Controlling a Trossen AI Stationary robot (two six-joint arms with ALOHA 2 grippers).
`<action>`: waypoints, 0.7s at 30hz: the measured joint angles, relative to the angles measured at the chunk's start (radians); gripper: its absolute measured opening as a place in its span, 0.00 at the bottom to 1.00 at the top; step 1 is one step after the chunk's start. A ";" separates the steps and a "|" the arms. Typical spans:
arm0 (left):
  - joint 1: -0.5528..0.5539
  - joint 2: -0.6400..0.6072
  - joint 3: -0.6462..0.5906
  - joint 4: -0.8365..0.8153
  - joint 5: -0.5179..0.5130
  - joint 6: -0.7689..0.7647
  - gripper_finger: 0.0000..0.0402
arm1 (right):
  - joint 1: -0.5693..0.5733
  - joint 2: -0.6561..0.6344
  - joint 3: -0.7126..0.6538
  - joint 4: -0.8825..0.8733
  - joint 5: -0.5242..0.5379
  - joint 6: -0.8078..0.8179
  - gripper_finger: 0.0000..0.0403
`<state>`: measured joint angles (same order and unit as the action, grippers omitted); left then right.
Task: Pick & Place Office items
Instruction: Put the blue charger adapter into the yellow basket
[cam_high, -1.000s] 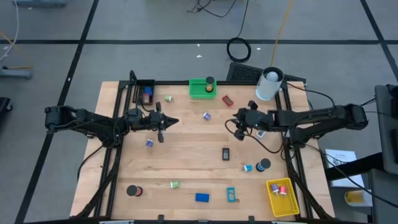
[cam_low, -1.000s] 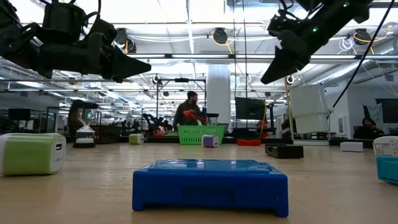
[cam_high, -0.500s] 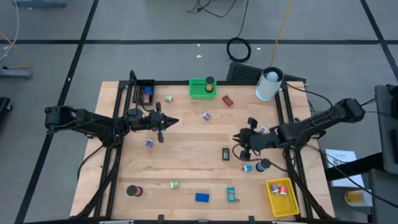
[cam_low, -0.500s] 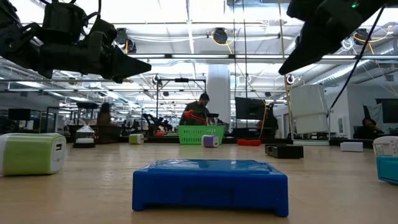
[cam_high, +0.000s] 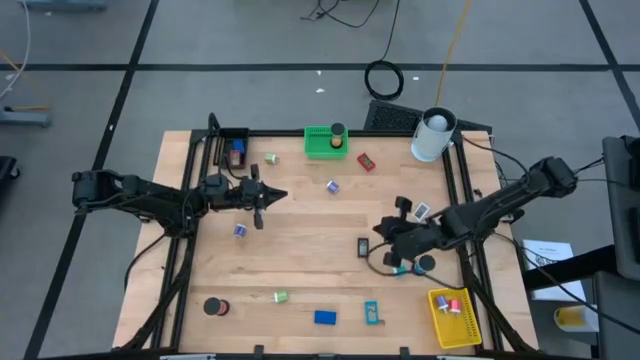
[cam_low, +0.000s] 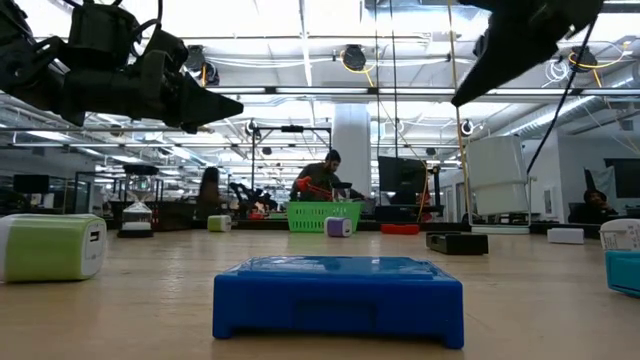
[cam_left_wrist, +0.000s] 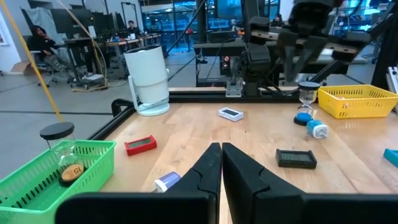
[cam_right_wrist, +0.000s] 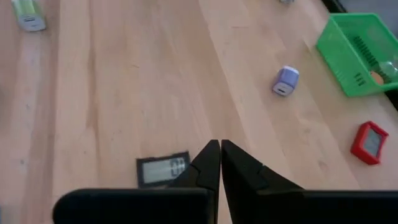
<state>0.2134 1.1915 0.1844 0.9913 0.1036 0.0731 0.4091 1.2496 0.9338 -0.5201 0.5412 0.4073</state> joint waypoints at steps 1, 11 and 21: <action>0.000 0.000 0.000 0.000 0.000 0.000 0.05 | 0.000 0.028 0.030 -0.024 -0.021 0.000 0.02; 0.000 0.000 0.000 0.001 0.000 0.000 0.05 | -0.001 0.209 0.220 -0.217 -0.221 0.115 0.09; 0.000 0.000 0.000 0.001 0.000 0.000 0.05 | -0.002 0.381 0.317 -0.282 -0.283 0.103 0.19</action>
<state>0.2134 1.1915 0.1844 0.9922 0.1040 0.0734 0.4076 1.6310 1.2507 -0.8020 0.2581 0.5099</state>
